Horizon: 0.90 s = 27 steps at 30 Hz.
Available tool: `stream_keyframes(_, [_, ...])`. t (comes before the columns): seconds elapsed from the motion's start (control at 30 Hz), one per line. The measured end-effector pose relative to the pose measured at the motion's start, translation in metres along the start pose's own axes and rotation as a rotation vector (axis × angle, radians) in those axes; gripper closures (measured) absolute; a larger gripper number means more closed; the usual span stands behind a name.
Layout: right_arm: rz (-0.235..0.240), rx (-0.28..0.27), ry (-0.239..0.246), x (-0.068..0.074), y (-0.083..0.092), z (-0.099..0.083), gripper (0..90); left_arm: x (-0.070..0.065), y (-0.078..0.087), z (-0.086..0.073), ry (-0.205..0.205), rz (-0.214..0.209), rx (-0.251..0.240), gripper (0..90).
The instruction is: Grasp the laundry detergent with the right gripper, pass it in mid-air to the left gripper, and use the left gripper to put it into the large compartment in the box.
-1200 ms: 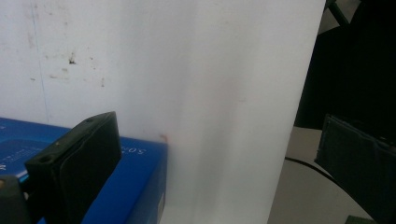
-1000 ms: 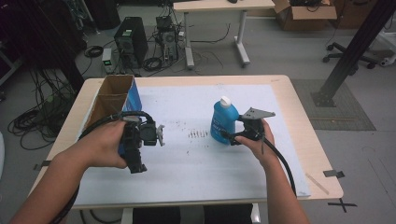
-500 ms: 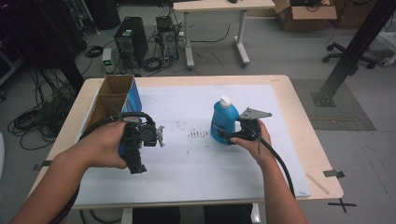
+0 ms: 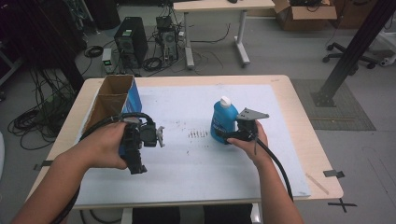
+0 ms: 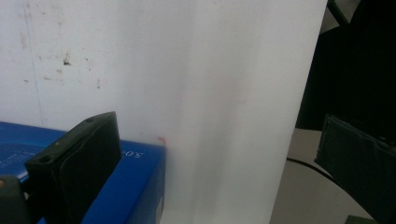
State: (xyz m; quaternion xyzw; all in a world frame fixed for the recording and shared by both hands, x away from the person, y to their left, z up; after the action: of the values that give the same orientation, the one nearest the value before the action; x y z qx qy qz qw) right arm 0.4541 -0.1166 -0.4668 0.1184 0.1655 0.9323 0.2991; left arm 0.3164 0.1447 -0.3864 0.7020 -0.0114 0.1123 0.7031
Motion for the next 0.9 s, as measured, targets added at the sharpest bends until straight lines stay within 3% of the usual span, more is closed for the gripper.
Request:
stream_keyframes(0.27, [-0.009,0.011,-0.001,0.0016,-0.0023,-0.0016,14.3,-0.0004,-0.0025,-0.0016,0.006,-0.008,0.006,0.4])
stream_keyframes(0.6, [-0.018,0.003,-0.010,0.0014,-0.0027,-0.0008,16.4,-0.0011,-0.0030,-0.0005,0.001,-0.014,0.008,0.4])
stream_keyframes(0.9, [-0.025,0.020,0.007,0.0013,-0.0043,-0.0037,23.6,-0.0005,-0.0037,0.0014,0.000,-0.021,0.008,0.4])
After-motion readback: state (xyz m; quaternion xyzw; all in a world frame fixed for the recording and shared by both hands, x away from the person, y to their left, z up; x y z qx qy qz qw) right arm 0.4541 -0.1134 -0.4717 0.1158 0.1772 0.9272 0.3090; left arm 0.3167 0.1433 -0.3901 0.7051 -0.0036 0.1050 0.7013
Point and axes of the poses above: each handheld gripper's, and its own axes: y roughly backward along the jaws, z roughly out of its top, x roughly to its left, the point moved 9 cm from there along -y, roughly forward along the jaws, and after that the axes turned 6 degrees about z, right-handed, at the moved point
